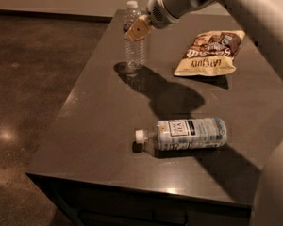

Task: Knock water bottle over

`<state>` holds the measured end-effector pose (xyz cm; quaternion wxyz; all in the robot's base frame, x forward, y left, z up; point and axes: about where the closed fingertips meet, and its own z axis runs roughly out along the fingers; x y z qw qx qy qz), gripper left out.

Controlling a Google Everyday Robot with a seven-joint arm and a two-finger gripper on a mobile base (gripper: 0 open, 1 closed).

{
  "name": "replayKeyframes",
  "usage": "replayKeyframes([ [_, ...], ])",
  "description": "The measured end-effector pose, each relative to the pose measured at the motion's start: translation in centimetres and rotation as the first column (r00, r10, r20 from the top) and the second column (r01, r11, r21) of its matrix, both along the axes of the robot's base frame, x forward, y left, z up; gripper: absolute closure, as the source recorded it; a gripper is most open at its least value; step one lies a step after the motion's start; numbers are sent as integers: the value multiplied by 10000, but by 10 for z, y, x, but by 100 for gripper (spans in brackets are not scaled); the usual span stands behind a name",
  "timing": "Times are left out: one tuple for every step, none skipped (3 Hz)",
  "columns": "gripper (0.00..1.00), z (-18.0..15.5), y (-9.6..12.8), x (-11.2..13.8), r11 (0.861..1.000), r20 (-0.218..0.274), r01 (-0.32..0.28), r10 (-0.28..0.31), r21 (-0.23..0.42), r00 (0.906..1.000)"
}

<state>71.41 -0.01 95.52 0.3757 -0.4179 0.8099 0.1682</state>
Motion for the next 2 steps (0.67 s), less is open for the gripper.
replayKeyframes([
  [100,21,-12,-13,9949,303,-281,312,-967,9991],
  [100,28,-31,-39,9522,56,-1020,1082,-2879,9941],
])
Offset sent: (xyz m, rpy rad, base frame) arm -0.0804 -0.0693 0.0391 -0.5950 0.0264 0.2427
